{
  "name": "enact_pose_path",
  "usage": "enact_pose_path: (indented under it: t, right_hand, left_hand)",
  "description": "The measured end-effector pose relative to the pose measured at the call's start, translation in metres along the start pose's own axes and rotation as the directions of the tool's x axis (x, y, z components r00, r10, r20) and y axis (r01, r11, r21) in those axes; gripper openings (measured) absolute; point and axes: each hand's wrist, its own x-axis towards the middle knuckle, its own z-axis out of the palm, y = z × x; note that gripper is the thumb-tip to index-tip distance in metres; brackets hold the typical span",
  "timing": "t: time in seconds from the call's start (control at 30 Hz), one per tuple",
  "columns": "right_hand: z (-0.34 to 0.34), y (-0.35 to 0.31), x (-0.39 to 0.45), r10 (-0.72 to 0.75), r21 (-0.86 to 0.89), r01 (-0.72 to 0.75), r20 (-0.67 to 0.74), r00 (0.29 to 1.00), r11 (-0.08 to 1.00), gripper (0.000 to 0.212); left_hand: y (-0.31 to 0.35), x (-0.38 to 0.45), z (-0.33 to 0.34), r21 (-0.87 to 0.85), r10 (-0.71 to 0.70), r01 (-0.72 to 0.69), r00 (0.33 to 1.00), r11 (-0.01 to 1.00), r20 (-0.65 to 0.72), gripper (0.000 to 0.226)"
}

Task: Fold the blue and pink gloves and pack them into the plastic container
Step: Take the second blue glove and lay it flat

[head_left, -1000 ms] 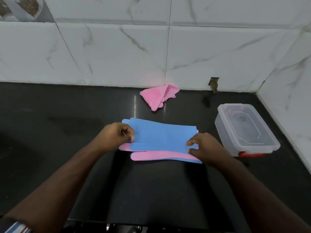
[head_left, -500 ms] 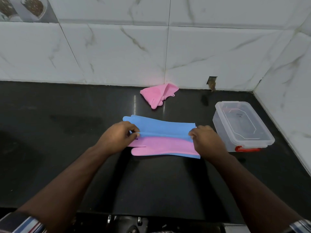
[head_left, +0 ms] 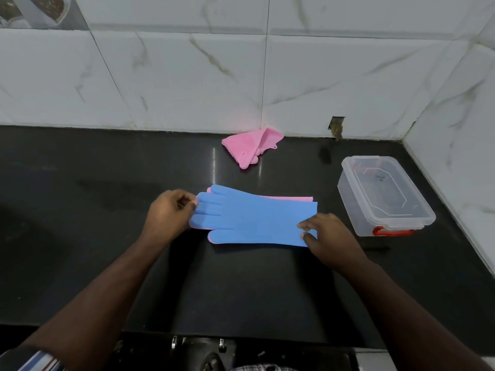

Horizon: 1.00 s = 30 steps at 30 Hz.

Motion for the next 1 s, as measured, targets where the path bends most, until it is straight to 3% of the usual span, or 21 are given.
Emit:
enact_pose_path:
  t: [0.1,0.17,0.3,0.57,0.83,1.0]
  right_hand:
    - [0.000,0.003,0.017,0.093,0.078,-0.087,-0.074,0.993,0.993,0.032]
    - [-0.001,0.011,0.031,0.207,0.106,-0.196,-0.109,0.972,0.975,0.037]
    - [0.000,0.022,0.051,0.320,0.119,-0.315,-0.029,0.947,0.942,0.041]
    - [-0.002,0.026,0.063,0.372,0.299,-0.324,-0.119,0.921,0.898,0.010]
    - [-0.015,0.015,0.064,0.241,0.421,-0.066,-0.377,0.894,0.905,0.021]
    - [-0.008,0.016,0.076,0.331,0.321,-0.265,-0.170,0.928,0.909,0.030]
  left_hand:
    - [-0.009,0.010,0.003,-0.016,-0.157,0.157,0.987,0.987,0.015,0.011]
    - [-0.013,0.015,0.006,-0.014,-0.189,0.189,0.982,0.982,0.030,0.015]
    - [-0.008,0.022,0.011,-0.013,-0.210,0.211,0.976,0.977,0.052,0.015]
    - [-0.010,0.024,0.009,-0.081,-0.252,0.258,0.965,0.963,0.078,0.011]
    - [-0.015,0.027,-0.002,-0.191,-0.253,0.263,0.964,0.946,0.077,0.014]
    - [-0.021,0.030,0.000,-0.189,-0.261,0.272,0.962,0.943,0.081,0.010]
